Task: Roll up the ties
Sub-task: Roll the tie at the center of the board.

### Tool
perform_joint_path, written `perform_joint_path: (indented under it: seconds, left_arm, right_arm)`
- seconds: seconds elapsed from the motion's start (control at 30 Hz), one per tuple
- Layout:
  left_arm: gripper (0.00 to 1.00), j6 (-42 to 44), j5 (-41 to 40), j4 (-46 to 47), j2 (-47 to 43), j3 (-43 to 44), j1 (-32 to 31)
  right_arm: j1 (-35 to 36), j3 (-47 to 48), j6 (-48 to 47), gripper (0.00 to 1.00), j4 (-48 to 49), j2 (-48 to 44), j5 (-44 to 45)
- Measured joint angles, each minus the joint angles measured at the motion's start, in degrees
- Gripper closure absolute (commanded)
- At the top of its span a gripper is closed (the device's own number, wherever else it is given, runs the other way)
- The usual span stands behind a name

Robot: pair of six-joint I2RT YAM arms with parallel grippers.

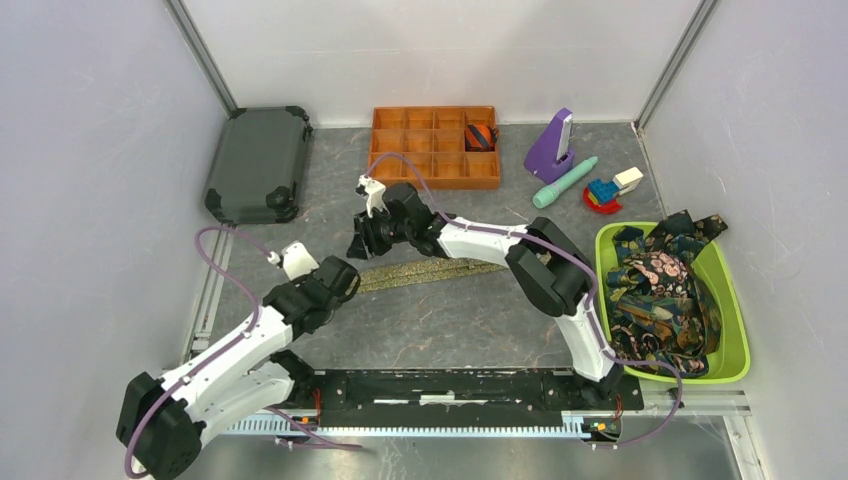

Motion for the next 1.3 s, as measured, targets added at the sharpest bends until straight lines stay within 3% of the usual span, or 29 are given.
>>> perform_joint_path:
  seconds: [0.1,0.2,0.33,0.63,1.3]
  left_arm:
    - [0.5,1.31,-1.11,-2.27,-1.95,0.74,0.0]
    - [0.48,2.49,-2.51,-4.24,-1.44,2.69,0.37]
    - [0.47,4.68,-2.99,-4.68,-0.26,4.87,2.93]
    - [0.49,12.81,3.08,-0.48,-3.98,3.54,15.89]
    - [0.5,15.67,7.23,5.68,-4.76,0.04,17.62]
  right_arm:
    - [1.27,-1.4,1.75,0.59,1.05,-1.38,0.66]
    - [3.1,-1.68,3.21,0.6,1.22,-1.38,1.4]
    - [5.16,-1.73,4.39,0.62,1.25,-1.38,2.27]
    - [6.56,-1.73,5.31,0.65,1.11,-1.36,3.43]
    - [6.34,-1.75,5.27,0.7,0.81,1.22,4.39]
